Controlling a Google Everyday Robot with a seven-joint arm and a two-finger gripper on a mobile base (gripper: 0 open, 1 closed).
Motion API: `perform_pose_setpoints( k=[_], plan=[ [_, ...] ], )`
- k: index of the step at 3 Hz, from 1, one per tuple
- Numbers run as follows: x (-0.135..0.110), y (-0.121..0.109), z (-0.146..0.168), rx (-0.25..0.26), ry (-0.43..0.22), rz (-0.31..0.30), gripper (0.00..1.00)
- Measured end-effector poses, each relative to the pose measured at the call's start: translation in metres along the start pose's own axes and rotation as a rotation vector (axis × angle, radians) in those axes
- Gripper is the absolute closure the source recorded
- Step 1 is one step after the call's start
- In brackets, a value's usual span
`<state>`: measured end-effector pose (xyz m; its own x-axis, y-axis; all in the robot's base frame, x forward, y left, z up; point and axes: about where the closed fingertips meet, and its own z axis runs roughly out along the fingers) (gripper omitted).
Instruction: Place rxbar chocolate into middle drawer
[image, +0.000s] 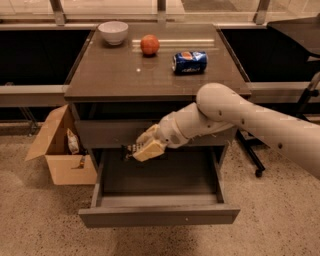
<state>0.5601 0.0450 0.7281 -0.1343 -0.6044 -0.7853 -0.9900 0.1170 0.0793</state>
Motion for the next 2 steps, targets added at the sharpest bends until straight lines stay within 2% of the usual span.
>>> perform_pose_setpoints(
  k=[1, 2],
  plan=[
    [0.0569, -0.0004, 0.0079, -0.023, -0.049, 0.089, 1.0],
    [0.0571, -0.0004, 0.008, -0.023, -0.048, 0.089, 1.0]
  ],
)
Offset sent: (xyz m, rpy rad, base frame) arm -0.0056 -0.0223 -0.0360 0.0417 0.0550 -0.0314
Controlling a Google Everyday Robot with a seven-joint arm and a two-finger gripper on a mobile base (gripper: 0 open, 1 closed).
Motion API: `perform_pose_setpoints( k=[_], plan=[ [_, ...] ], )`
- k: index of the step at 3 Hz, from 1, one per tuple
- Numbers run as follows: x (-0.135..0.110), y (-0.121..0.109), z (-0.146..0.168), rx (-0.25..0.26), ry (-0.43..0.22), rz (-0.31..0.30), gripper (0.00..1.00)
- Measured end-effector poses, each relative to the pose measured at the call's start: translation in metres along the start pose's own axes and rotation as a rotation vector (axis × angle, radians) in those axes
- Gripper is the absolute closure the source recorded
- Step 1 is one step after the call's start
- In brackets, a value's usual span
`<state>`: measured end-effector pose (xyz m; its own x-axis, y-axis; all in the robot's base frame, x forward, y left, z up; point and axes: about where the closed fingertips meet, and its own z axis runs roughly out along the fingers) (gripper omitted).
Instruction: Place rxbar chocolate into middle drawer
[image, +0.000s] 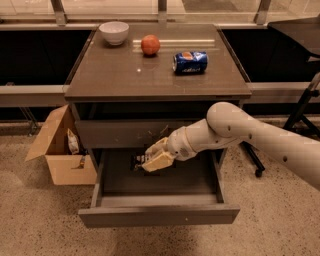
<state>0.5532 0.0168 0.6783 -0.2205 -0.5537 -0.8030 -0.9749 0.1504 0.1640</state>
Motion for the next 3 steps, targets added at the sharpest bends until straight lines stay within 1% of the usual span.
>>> perform_pose_setpoints(
  k=[1, 2, 3],
  plan=[
    [0.036, -0.008, 0.003, 0.031, 0.094, 0.042, 1.0],
    [0.086, -0.017, -0.004, 0.101, 0.186, 0.107, 1.0],
    [0.133, -0.034, -0.013, 0.188, 0.228, 0.147, 1.0]
  ],
)
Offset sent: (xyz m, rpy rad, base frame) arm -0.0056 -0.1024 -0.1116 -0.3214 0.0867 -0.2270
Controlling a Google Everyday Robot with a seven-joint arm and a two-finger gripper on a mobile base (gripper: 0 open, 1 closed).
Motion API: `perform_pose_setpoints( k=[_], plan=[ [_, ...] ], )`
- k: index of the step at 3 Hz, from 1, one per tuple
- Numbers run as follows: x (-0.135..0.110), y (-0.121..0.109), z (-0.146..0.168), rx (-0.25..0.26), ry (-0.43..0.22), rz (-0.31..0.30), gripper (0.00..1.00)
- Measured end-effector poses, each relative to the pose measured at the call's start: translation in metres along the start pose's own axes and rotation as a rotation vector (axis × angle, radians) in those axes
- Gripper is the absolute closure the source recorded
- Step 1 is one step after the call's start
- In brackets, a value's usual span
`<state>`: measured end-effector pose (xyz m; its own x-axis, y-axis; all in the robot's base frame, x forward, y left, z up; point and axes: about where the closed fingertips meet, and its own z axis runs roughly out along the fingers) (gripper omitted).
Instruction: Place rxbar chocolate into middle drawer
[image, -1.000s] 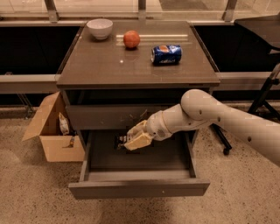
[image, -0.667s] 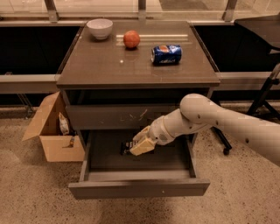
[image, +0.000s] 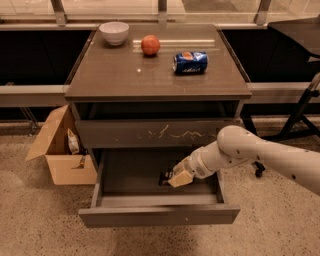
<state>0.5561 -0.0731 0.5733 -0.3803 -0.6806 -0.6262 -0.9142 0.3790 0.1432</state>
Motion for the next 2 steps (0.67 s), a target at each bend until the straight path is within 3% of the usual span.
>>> perform_pose_setpoints(
  k=[1, 2],
  plan=[
    [0.0571, -0.0509, 0.0277, 0.025, -0.045, 0.033, 1.0],
    [0.0577, -0.0532, 0.0287, 0.033, -0.051, 0.034, 1.0]
  ],
)
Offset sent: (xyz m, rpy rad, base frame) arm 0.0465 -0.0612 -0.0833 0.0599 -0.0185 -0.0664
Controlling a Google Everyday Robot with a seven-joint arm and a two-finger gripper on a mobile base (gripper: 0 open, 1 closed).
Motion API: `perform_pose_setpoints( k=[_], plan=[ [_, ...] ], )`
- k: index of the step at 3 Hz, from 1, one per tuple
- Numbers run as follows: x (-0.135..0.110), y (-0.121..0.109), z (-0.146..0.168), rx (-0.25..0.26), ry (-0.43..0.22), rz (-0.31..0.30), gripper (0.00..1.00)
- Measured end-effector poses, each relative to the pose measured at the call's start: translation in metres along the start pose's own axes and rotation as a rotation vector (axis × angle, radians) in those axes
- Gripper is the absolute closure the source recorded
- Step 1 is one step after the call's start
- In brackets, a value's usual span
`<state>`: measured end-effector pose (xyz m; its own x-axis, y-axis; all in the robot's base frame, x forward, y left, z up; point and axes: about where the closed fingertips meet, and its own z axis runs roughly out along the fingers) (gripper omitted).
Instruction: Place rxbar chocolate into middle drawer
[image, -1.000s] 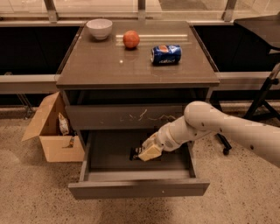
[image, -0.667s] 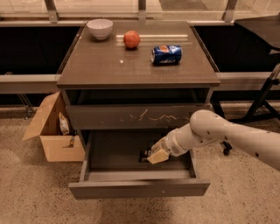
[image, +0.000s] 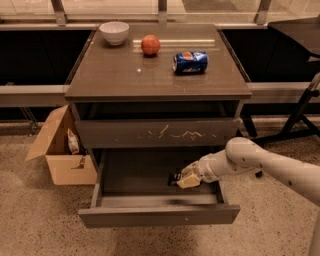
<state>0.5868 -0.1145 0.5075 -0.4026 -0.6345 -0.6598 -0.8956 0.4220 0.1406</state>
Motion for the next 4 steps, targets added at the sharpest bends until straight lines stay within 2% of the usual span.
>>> perform_pose_setpoints(
  k=[1, 2, 4],
  plan=[
    [0.006, -0.025, 0.011, 0.081, -0.066, 0.008, 1.0],
    [0.012, -0.047, 0.018, 0.122, -0.116, 0.012, 0.82],
    [0.017, -0.075, 0.028, 0.156, -0.147, 0.027, 0.36]
  ],
)
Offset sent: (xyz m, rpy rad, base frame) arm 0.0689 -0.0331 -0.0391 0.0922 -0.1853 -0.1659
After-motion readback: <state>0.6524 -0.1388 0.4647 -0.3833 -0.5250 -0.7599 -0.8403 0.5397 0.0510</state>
